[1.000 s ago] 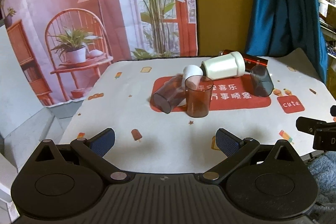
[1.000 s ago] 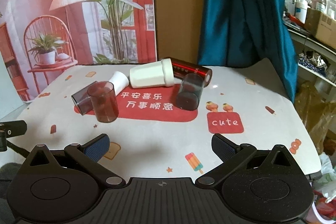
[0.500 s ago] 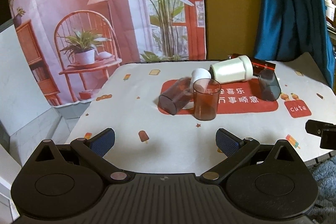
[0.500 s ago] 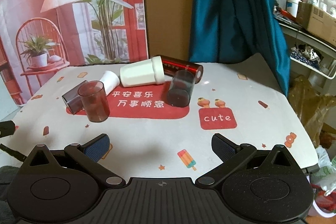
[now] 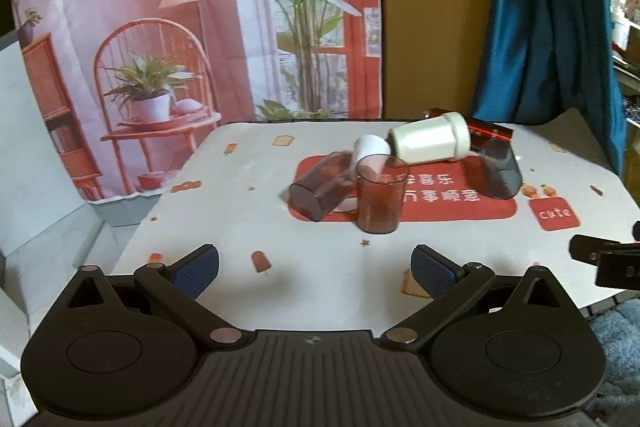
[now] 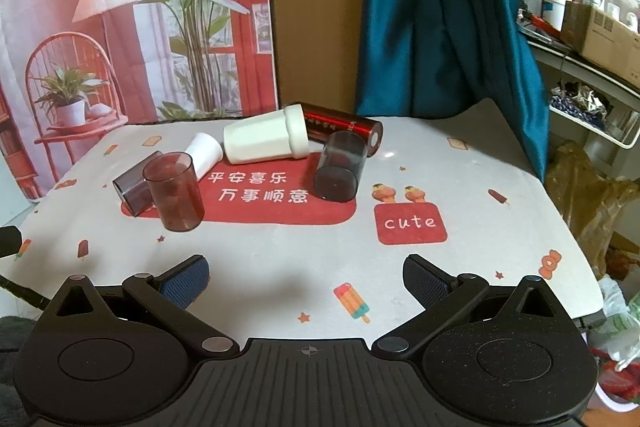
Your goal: Flip cup upright
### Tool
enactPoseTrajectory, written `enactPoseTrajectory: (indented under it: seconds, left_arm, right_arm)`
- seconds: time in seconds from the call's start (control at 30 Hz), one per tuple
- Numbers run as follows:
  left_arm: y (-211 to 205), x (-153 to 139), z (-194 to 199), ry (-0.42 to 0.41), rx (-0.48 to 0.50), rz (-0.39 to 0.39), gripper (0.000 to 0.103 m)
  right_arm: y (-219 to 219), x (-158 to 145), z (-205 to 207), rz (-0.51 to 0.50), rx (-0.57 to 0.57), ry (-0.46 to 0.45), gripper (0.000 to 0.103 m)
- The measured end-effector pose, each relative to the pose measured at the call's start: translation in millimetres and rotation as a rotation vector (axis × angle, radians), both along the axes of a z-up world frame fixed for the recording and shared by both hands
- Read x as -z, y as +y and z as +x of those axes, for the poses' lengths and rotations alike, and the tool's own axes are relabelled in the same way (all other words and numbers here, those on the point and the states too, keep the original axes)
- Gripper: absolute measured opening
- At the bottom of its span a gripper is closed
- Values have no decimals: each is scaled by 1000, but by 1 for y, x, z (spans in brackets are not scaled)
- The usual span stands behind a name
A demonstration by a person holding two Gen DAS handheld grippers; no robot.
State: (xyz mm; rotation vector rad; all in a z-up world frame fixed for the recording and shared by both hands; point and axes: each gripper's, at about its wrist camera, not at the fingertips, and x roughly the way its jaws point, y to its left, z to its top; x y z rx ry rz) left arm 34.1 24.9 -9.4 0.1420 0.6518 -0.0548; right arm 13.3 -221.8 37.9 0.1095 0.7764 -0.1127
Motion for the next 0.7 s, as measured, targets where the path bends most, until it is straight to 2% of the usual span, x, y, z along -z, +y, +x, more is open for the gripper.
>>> enactPoseTrajectory:
  seconds: [0.2, 0.7]
  left_arm:
    - [-2, 5, -1, 7, 35, -25, 103]
    - [0, 9, 1, 31, 41, -47, 103]
  right_arm:
    - [0, 2, 1, 0, 3, 6, 103]
    - [0, 6, 0, 1, 7, 14, 103]
